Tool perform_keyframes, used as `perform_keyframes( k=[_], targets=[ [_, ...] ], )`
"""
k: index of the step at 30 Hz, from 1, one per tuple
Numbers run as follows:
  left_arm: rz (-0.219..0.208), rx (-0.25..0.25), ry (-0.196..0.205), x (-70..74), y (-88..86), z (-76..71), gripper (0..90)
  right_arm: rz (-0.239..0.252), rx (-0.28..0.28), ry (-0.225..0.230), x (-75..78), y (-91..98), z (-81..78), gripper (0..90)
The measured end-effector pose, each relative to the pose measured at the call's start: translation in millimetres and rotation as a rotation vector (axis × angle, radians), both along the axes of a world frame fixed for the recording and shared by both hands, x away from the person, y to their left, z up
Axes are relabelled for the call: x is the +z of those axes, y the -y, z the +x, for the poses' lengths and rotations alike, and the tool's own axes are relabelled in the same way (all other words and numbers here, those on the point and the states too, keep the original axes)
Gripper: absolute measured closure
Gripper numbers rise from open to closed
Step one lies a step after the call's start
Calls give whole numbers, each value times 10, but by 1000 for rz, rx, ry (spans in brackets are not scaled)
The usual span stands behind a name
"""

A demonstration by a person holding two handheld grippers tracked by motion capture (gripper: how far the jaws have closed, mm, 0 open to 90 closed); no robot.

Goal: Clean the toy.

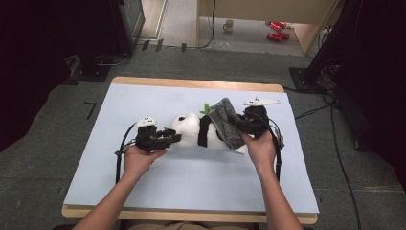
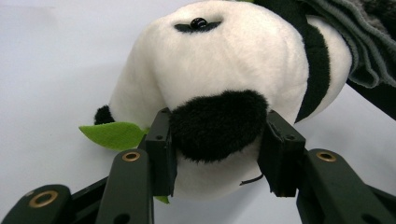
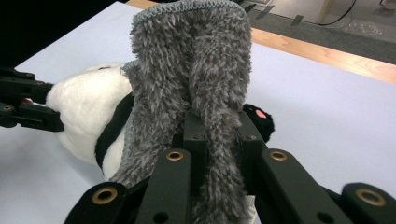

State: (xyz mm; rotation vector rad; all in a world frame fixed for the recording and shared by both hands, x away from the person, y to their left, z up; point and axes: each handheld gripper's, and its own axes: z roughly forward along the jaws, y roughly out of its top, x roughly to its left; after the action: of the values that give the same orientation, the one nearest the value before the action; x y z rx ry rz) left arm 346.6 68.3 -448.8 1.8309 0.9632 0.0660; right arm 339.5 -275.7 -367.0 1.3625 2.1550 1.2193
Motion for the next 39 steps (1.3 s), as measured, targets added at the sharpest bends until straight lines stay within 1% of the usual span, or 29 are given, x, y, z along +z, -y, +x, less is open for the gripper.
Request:
perform_keyframes(
  k=[2,3,5,6,8,9,10,11,12,14,15,16,17,18,19,21,23,25,26,28,29,30,31,32,33,35,36,37,39],
  targets=[
    [-1,0,-4,4,-5,5,536,4,-11,7,15,40,-10,799],
    [-1,0,-7,6,-7,6,536,-3,-18,16,25,66,-17,799],
    [-3,-2,-12,12,-6,6,542,7,-31,18,42,124,-33,800],
    [-8,-13,-15,16,-10,6,552,3,-39,25,49,144,-39,800],
    [-19,-30,-25,19,-28,13,584,7,-58,25,75,198,-60,800],
    [-24,-30,-34,25,-35,13,598,14,-62,25,92,222,-70,800],
    [-25,-32,-32,30,-35,10,610,30,-59,23,112,242,-84,800],
    [-17,-32,-31,41,-29,5,617,47,-53,23,137,252,-100,800],
    [-15,-33,-30,47,-26,2,621,61,-41,22,172,246,-123,800],
    [-15,-35,-47,79,-28,-9,626,83,-16,25,228,207,-169,800],
    [-25,-33,-59,89,-32,-13,631,94,-1,29,257,179,-193,800],
    [-38,-35,-84,112,-55,-20,635,105,11,29,278,152,-212,800],
    [-31,-33,-86,128,-72,-31,638,130,39,34,315,90,-250,800],
    [-27,-34,-85,135,-81,-38,638,142,61,38,334,37,-278,800],
    [-23,-32,-88,160,-97,-63,638,141,74,39,341,7,-292,800],
    [-17,-32,-93,201,-117,-101,638,124,121,36,357,-133,-345,800],
    [-18,-29,-95,243,-132,-152,638,116,155,25,335,-227,-365,799],
    [-16,-33,-83,246,-133,-183,634,112,169,5,278,-284,-358,799],
    [-12,-35,-79,242,-136,-186,631,100,177,-17,217,-315,-341,799],
    [-21,-26,-81,223,-146,-174,625,80,173,-50,120,-340,-309,799],
    [-20,-28,-77,216,-153,-168,622,61,167,-64,56,-346,-287,799],
    [-12,-29,-64,209,-156,-167,614,40,157,-71,6,-349,-269,799],
    [-2,-29,-49,203,-154,-170,601,34,149,-77,-37,-343,-257,799],
    [7,-31,-37,200,-154,-172,587,46,147,-81,-75,-330,-245,799],
    [8,-32,-19,196,-151,-175,567,55,144,-82,-105,-321,-235,798],
    [12,-39,8,196,-147,-183,524,49,136,-70,-135,-310,-224,798],
    [9,-40,19,194,-147,-186,504,51,132,-68,-139,-304,-218,798],
    [8,-50,37,193,-159,-187,480,51,130,-68,-138,-301,-215,798],
    [5,-55,58,195,-181,-190,438,43,125,-56,-136,-297,-210,797]
  ],
)
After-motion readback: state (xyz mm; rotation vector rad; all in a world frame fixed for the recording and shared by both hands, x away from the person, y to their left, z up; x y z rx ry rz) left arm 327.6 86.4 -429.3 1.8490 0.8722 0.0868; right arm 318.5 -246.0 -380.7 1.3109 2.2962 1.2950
